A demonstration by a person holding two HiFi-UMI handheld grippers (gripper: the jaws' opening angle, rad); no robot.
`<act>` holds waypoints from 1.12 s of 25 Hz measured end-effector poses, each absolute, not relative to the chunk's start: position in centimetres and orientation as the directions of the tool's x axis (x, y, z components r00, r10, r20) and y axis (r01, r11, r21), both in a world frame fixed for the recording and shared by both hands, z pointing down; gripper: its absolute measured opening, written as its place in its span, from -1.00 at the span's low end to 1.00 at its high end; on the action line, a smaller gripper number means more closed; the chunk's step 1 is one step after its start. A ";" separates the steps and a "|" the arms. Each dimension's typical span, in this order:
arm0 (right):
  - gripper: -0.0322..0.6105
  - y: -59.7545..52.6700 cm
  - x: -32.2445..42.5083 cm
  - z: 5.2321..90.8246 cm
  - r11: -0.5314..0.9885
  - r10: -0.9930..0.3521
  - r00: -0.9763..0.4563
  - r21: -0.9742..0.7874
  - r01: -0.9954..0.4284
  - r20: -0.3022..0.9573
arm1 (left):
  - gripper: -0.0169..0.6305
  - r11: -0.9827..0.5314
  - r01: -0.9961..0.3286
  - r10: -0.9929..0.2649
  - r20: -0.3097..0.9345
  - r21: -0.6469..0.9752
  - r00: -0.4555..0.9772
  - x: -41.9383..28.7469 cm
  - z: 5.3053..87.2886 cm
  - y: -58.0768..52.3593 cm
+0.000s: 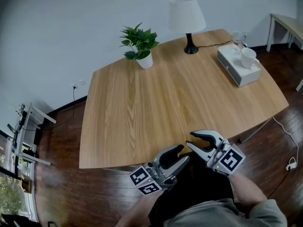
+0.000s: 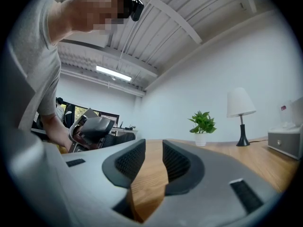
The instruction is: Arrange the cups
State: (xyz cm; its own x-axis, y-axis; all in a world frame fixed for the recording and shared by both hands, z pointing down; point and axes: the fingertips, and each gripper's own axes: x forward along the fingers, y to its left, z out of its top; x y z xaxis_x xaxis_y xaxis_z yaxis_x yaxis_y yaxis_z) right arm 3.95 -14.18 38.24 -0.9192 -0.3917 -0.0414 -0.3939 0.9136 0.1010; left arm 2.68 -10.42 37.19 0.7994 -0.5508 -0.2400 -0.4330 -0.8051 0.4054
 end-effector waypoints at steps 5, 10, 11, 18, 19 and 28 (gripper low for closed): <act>-0.56 -14.2 4.4 38.4 0.909 -0.399 -0.916 0.115 -0.401 -0.044 | -0.38 -0.796 -0.437 -0.558 -0.226 0.419 0.798 2.4 38.4 -10.2; -0.56 -14.0 4.2 38.4 0.906 -0.399 -0.916 0.137 -0.402 -0.047 | -0.38 -0.790 -0.440 -0.562 -0.219 0.427 0.797 0.8 38.4 -9.6; -0.56 -13.9 4.1 38.3 0.907 -0.396 -0.917 0.140 -0.398 -0.046 | -0.38 -0.788 -0.438 -0.565 -0.227 0.433 0.793 0.4 38.2 -9.7; -0.56 -13.4 3.7 38.7 0.908 -0.392 -0.919 0.142 -0.394 -0.039 | -0.38 -0.780 -0.416 -0.565 -0.240 0.467 0.789 -0.1 38.1 -9.7; -0.56 -13.4 3.8 38.7 0.908 -0.393 -0.919 0.141 -0.394 -0.038 | -0.38 -0.781 -0.416 -0.563 -0.240 0.465 0.791 0.0 38.0 -9.7; -0.56 -13.5 4.1 38.6 0.912 -0.387 -0.922 0.142 -0.385 -0.019 | -0.38 -0.791 -0.410 -0.552 -0.241 0.454 0.798 0.9 38.1 -9.5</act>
State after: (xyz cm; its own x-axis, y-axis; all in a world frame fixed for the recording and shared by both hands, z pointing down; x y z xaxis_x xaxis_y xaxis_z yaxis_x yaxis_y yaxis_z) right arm 4.13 -13.48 38.61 -0.9219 -0.3869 -0.0188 -0.3855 0.9117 0.1421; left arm 0.87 -9.51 38.09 0.7981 -0.5522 -0.2411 -0.4101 -0.7909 0.4542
